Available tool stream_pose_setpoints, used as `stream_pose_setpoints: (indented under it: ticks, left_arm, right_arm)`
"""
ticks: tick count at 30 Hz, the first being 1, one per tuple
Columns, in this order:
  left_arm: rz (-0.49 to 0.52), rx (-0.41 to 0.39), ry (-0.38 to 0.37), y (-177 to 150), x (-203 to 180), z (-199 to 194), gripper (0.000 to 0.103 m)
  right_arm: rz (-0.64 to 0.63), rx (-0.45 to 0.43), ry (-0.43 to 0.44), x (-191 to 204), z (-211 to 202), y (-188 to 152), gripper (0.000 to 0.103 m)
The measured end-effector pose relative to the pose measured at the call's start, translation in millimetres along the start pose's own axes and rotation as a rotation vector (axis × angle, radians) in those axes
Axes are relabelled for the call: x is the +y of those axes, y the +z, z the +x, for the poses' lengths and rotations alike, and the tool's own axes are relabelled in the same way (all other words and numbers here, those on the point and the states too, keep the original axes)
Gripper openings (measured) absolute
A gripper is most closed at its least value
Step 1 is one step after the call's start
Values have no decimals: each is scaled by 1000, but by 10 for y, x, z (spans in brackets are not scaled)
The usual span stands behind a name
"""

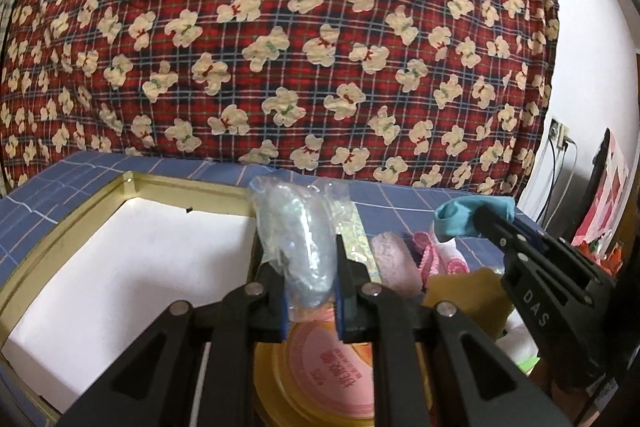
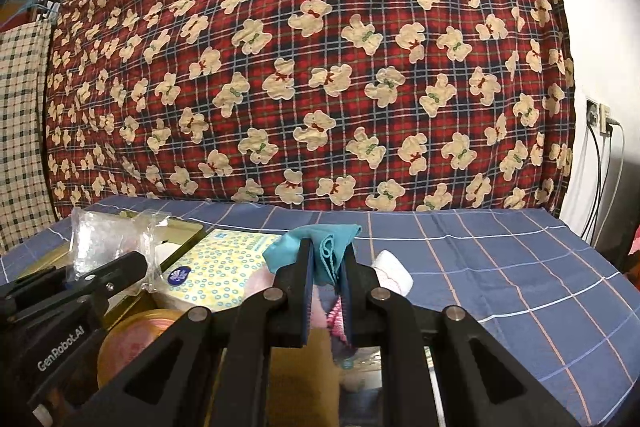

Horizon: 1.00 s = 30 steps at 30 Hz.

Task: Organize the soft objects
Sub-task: 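Lift the plastic bag and teal cloth and carry both over the gold tray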

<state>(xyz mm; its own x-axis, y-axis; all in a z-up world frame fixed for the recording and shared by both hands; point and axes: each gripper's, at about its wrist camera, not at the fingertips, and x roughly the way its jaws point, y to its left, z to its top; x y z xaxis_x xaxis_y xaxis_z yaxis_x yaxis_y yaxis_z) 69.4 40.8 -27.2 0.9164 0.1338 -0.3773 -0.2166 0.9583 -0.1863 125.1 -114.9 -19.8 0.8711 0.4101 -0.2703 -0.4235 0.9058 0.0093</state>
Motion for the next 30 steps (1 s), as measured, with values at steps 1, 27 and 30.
stream_pose_setpoints:
  ticks: [1, 27, 30]
  left_arm:
    - [-9, 5, -3, 0, 18, 10, 13]
    - [-58, 21, 41, 2, 239, 10, 13]
    - [-59, 20, 32, 1, 264, 0, 13]
  right_arm:
    - [-3, 0, 2, 24, 0, -1, 13]
    - [-50, 27, 42, 413, 51, -12, 13]
    - [-55, 35, 50, 453, 74, -13, 13]
